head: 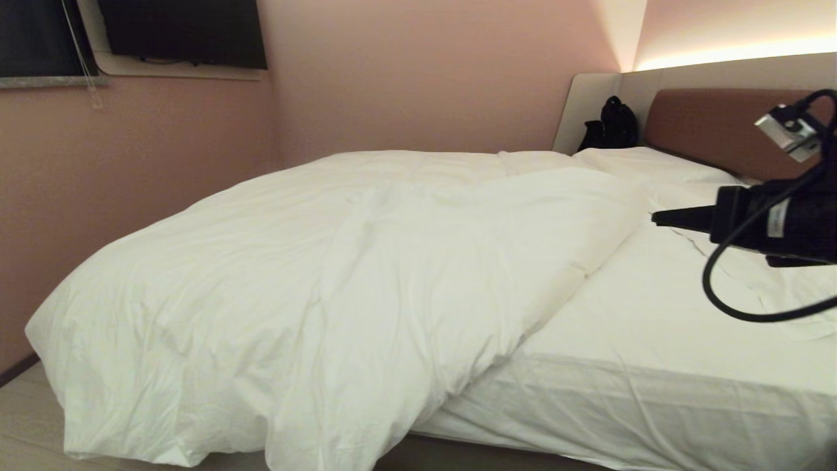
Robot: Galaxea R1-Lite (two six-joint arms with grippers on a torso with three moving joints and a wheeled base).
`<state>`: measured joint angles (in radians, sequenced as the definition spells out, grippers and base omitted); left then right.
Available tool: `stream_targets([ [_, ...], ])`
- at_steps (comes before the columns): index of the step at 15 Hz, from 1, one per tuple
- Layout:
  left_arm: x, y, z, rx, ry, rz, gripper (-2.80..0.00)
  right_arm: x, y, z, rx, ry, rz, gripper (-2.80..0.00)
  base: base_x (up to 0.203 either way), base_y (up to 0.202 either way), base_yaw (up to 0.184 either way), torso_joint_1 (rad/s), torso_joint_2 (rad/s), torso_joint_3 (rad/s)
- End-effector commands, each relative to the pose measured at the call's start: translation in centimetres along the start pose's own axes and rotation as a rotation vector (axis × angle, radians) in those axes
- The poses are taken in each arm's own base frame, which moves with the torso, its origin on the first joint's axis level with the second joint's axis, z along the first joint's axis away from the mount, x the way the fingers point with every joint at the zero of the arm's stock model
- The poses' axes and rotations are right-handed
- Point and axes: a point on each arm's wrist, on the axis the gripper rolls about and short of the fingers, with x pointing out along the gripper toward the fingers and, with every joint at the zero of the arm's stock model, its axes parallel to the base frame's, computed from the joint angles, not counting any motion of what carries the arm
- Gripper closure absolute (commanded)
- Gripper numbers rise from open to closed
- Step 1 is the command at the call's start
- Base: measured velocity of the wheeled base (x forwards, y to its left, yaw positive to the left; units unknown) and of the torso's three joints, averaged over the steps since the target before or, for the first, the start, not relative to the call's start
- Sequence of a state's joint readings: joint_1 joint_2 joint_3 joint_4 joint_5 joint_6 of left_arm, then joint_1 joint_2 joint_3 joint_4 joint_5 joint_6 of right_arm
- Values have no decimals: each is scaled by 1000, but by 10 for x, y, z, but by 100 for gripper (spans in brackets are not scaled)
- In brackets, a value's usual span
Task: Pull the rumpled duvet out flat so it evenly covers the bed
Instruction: Hold the folded corner of the quilt
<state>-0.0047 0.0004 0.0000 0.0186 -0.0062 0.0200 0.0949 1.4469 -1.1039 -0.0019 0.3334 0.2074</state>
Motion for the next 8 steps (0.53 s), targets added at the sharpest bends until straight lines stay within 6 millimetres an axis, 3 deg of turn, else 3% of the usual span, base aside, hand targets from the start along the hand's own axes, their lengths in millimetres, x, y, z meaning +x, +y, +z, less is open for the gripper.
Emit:
stream_targets([
  [1, 0, 0, 0, 0, -1, 0, 0, 61, -21, -9, 45, 115, -16, 0, 0, 0, 0, 0, 0, 0],
  [3, 0, 0, 0, 0, -1, 0, 0, 99, -33, -9, 77, 148, -23, 0, 0, 0, 0, 0, 0, 0],
  [5, 0, 0, 0, 0, -1, 0, 0, 116, -38, -7, 92, 154, -25, 0, 0, 0, 0, 0, 0, 0],
  [8, 0, 0, 0, 0, -1, 0, 0, 154, -53, -23, 123, 220, -35, 0, 0, 0, 0, 0, 0, 0],
])
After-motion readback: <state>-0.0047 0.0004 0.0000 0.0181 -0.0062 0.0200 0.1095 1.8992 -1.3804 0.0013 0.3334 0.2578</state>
